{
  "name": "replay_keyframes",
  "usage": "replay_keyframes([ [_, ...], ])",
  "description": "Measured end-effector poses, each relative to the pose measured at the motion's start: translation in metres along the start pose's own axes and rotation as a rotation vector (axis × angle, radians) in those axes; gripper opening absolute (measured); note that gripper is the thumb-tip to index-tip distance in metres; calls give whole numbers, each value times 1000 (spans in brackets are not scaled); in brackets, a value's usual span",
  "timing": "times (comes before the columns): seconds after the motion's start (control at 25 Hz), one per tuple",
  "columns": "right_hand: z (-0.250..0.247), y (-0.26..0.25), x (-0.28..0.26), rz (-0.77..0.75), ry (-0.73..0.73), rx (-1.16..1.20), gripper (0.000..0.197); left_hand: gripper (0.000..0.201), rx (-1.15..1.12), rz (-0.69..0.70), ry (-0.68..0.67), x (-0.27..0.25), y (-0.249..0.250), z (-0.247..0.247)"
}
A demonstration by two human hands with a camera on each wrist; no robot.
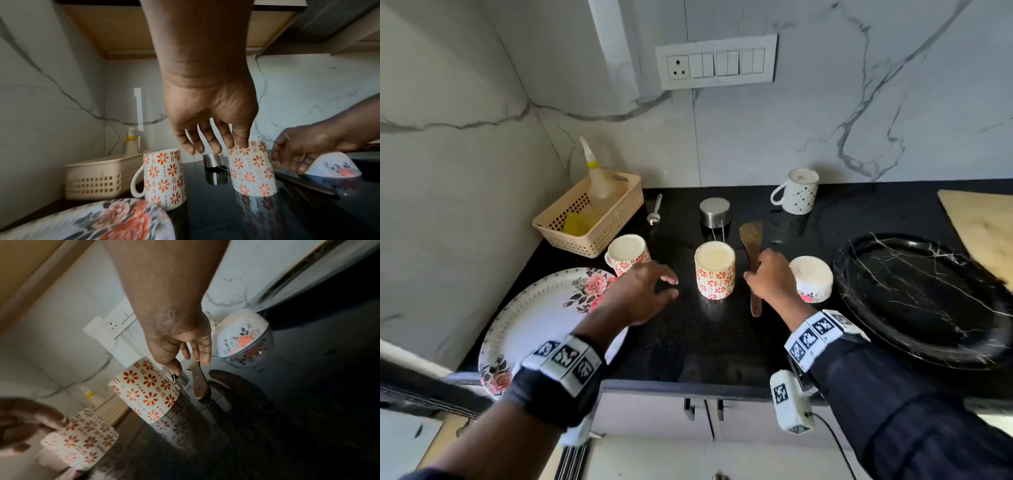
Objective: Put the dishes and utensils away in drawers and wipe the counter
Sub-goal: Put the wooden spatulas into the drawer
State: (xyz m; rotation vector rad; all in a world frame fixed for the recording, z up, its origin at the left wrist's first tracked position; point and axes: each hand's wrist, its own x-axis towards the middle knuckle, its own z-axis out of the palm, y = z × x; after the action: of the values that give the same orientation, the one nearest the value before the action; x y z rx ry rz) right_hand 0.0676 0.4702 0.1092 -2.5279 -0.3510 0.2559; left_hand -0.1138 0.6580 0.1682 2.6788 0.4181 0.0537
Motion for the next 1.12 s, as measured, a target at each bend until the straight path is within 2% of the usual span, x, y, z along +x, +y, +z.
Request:
replay_keyframes([
  [0.12, 11, -8, 21, 110, -43, -63, 59, 23, 94, -142, -22, 56, -5, -25],
  [0.2, 19, -10, 36, 169, -51, -54, 58, 32, 176, -264, -88, 103, -17, -37],
  [0.32, 22, -10, 55, 244, -101, 19, 52, 50, 126, -428, -122, 169, -30, -58],
  [0.36, 21, -7, 60, 261, -136, 26, 53, 49, 142, -431, -106, 185, -33, -65],
  [0.44, 19, -4, 74, 286, -205, 29, 52, 34, 192, -413, -132, 216, -38, -74],
  [0.56, 20, 2, 84, 298, -287, 26, 42, 25, 192, -382, -258, 250, -39, -69],
  [0.64, 20, 3, 85, 295, -306, 29, 41, 26, 278, -359, -317, 270, -38, -61],
  [0.76, 19, 2, 89, 303, -345, 62, 37, 23, 368, -323, -321, 298, -48, -49],
  [0.88, 20, 0, 92, 322, -347, 67, 32, 5, 475, -343, -457, 315, -67, -35],
  [0.92, 21, -1, 92, 315, -335, 37, 36, 6, 490, -373, -495, 316, -70, -33],
  [1.04, 23, -1, 91, 311, -319, -9, 46, 33, 526, -430, -553, 322, -71, -32],
  [1.12, 25, 3, 94, 302, -343, -3, 48, 37, 581, -430, -610, 327, -66, -33],
])
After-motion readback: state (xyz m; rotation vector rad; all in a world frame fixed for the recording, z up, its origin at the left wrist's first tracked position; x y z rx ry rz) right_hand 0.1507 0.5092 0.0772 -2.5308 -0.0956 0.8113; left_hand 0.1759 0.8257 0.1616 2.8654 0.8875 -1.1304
